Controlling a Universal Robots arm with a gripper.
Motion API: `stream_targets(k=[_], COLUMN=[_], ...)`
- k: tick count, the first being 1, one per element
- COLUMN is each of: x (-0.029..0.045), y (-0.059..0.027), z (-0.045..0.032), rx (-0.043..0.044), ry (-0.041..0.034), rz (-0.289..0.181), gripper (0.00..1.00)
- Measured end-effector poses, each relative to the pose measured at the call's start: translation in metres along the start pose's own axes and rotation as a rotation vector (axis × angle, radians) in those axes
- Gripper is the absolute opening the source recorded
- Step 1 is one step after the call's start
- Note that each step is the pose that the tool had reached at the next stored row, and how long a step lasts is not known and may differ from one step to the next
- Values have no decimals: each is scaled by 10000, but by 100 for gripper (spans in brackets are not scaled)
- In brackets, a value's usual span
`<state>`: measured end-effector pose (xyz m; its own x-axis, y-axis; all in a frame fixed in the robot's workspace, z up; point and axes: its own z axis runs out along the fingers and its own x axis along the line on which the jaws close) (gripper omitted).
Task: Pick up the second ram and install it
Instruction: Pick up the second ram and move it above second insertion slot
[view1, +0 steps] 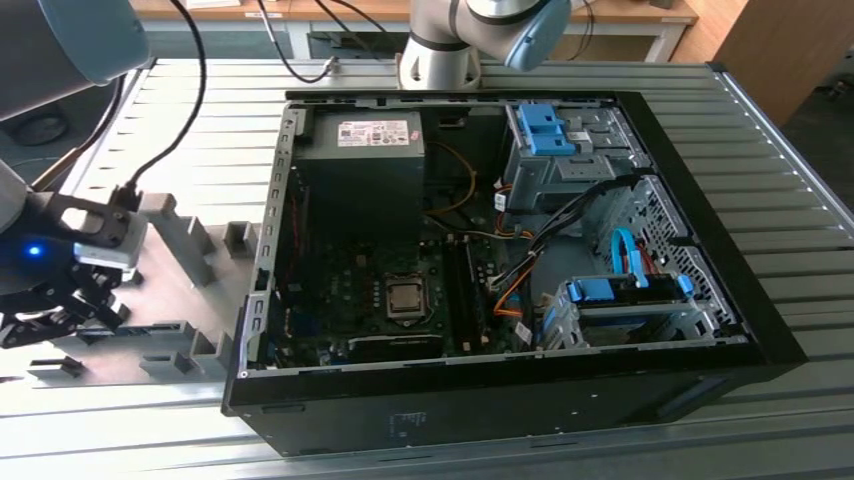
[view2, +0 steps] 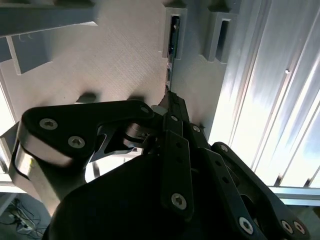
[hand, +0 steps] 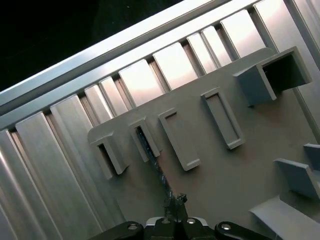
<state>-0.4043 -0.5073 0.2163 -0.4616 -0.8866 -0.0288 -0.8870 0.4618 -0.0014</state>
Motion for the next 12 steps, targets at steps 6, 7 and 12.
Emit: stream_targets(k=[6,7,12], x=[0,0,0], y=[0,0,0], z=[0,0,0], rx=[-14,-26,-37], ry=[-1,-1,-2], rz=[-481,-913,-1295], gripper=[11,11,11])
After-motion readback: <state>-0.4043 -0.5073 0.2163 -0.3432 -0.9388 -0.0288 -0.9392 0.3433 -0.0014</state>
